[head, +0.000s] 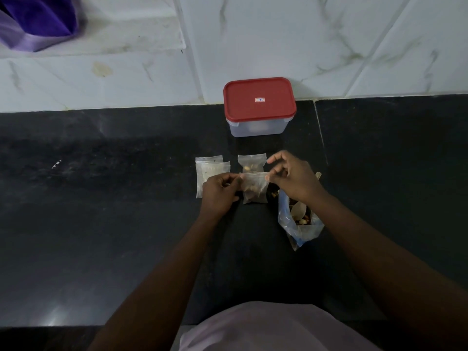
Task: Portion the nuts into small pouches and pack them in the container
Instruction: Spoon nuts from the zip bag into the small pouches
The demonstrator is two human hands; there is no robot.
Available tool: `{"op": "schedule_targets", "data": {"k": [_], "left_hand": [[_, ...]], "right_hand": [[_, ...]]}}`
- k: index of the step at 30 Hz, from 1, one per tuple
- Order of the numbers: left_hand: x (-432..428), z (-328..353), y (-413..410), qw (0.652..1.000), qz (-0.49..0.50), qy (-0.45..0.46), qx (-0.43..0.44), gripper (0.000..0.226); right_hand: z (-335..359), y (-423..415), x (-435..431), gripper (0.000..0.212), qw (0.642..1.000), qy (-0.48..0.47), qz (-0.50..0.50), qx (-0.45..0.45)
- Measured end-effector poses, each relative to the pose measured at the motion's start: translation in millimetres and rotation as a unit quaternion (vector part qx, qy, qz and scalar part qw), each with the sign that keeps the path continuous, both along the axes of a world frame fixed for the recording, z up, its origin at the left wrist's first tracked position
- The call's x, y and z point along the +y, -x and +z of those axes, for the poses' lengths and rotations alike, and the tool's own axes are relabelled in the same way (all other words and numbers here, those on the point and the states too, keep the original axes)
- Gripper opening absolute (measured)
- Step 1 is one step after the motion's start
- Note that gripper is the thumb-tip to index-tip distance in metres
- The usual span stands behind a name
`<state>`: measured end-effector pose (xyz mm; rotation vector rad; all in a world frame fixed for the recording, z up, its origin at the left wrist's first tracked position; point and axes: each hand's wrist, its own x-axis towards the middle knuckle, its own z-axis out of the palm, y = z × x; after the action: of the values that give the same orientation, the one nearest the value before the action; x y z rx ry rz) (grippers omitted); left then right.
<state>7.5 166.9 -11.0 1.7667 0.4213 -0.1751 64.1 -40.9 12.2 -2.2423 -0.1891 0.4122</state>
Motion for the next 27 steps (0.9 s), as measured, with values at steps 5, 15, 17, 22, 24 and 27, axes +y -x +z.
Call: {"op": "schedule_targets", "data": {"k": [5,15,17,22,24,27], "left_hand": [[3.2,4.5,-10.1,0.999,-0.002,-0.036,0.013,0.013],[3.3,4.4,-15.0,0.999,0.014,-0.043,0.013,0.015],[2.7,5.8,-11.4,0.998,0.023,-0.051,0.006,0.017],[-1.7,7.7,-2.0,0.996,0.051,-0.076,-0.021,0.021],[-8.1,8.9,1.6,0.994,0.042,-0.093,-0.040,0.020],[-20.2,12.8,8.7,0.991,0.015,-0.120,-0.059,0.023]], "right_hand": [[1.7,-11.7,3.1,0.026,1.000,0.008,-0.022,-0.011],[-2.2,-5.5,-1.3,0.018,0.998,0.025,-0.056,-0.031],[-0.1,-1.0,-4.8,0.018,0.997,0.015,-0.070,-0.040],[6.9,12.5,-17.3,0.014,0.991,-0.032,-0.111,-0.070],[11.3,19.3,-25.2,0.015,0.989,-0.032,-0.123,-0.068],[15.5,29.3,-39.7,0.017,0.988,-0.033,-0.141,-0.060]]}}
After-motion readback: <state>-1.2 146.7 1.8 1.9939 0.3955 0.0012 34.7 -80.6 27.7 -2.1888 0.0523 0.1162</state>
